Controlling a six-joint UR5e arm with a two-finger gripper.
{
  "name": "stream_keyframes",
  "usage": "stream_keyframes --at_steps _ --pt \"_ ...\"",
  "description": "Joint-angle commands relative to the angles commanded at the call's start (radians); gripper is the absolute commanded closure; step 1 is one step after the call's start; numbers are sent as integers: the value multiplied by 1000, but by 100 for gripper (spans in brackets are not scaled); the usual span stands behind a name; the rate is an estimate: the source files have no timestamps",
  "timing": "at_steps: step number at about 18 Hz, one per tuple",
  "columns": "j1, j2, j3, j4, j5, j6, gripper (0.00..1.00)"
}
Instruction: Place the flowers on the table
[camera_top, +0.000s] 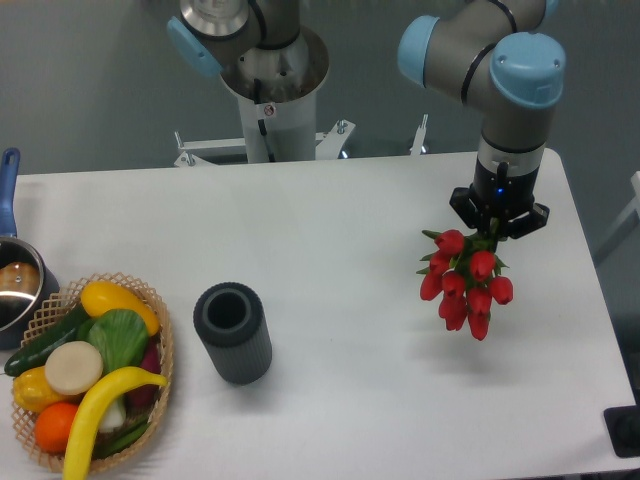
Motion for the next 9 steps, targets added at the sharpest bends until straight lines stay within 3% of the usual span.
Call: stream_keyframes --at_steps 9 --pt "-78 -44 -12 2 51 -14 95"
